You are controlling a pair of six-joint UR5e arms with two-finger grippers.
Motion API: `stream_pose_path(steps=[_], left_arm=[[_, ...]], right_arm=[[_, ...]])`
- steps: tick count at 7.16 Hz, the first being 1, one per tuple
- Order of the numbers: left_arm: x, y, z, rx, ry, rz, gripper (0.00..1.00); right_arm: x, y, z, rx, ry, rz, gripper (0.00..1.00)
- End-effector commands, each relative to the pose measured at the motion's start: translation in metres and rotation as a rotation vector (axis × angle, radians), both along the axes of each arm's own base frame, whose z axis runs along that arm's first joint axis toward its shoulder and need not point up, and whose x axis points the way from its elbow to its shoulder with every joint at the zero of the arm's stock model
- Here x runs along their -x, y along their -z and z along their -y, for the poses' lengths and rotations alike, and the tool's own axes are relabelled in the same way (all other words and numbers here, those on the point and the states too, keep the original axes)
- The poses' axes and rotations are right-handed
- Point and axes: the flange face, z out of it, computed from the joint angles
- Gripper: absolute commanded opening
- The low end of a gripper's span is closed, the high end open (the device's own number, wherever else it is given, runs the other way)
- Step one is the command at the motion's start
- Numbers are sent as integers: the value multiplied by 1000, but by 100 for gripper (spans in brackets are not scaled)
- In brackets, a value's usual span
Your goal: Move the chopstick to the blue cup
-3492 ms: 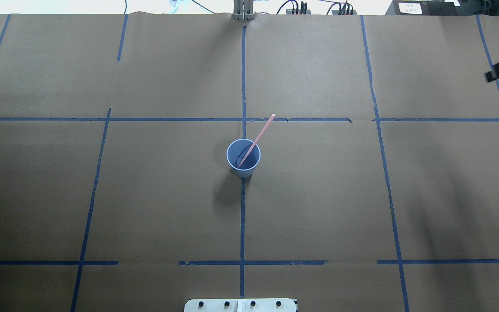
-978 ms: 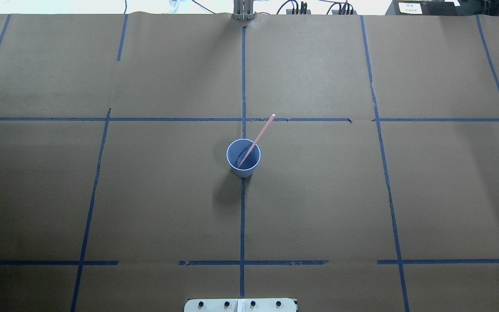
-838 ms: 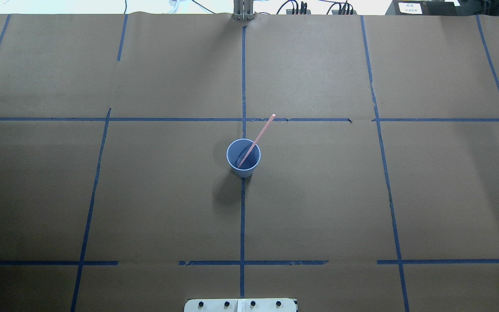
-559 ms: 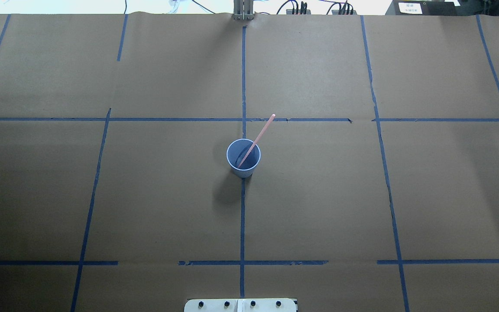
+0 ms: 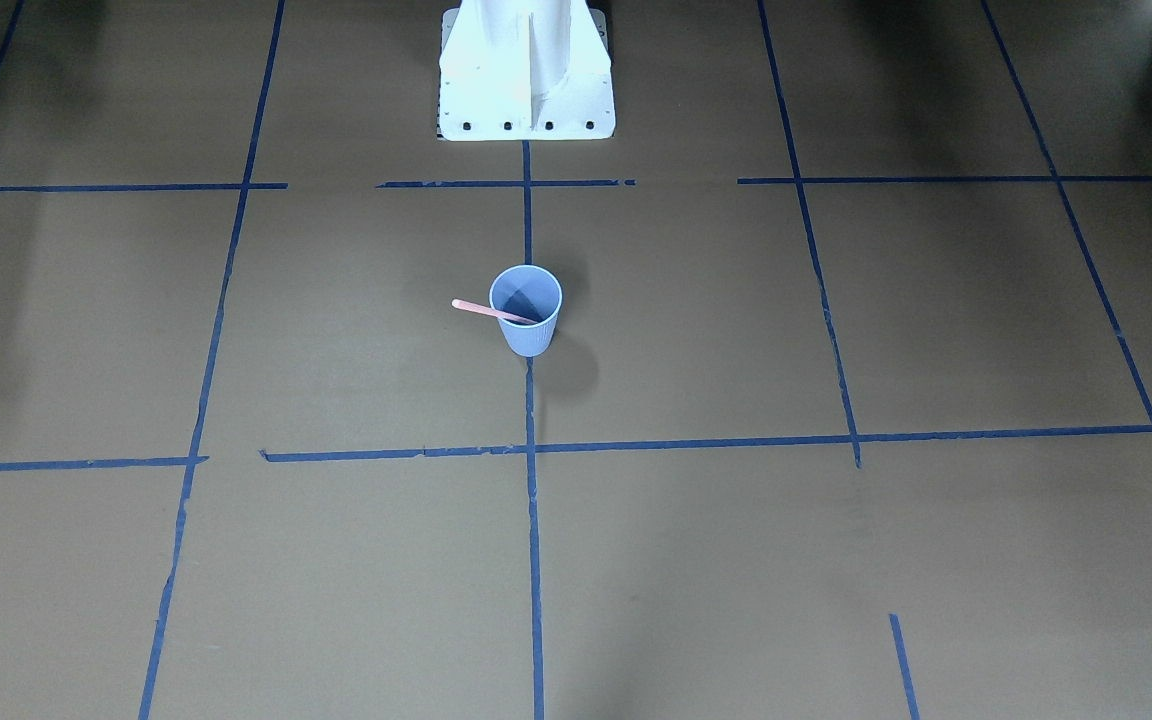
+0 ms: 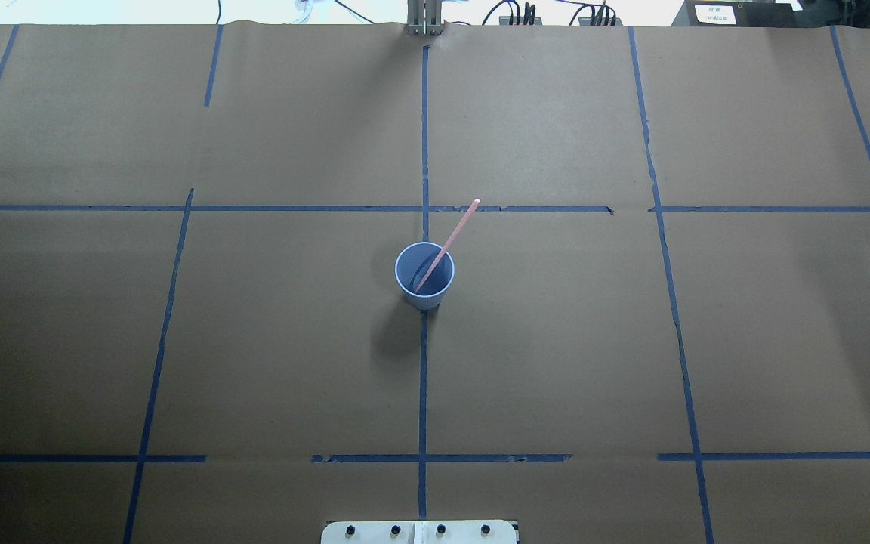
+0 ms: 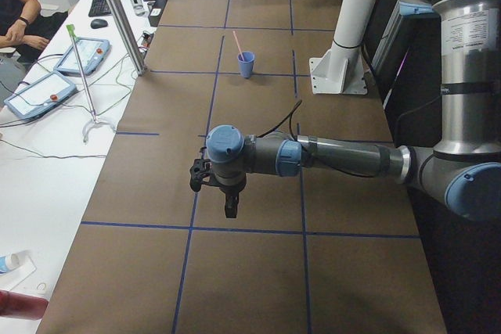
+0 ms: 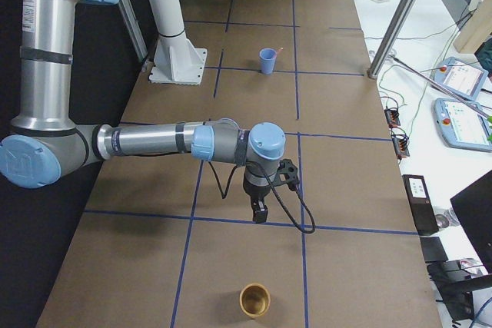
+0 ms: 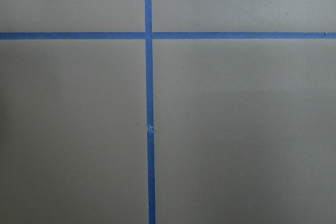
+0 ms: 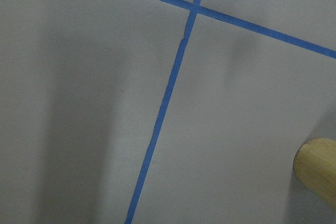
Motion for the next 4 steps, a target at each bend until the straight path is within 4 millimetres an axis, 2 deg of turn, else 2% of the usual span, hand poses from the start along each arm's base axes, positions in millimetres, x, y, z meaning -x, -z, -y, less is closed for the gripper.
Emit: stream_pose_path(steps=[1,4], left_arm=[[6,-2,0,-8,-8,15,100],[11,-7,-7,39,1,16,100]], right_arm=[[0,3,-1,-3,-1,5,100],[1,16,-1,-29,-1,9,100]])
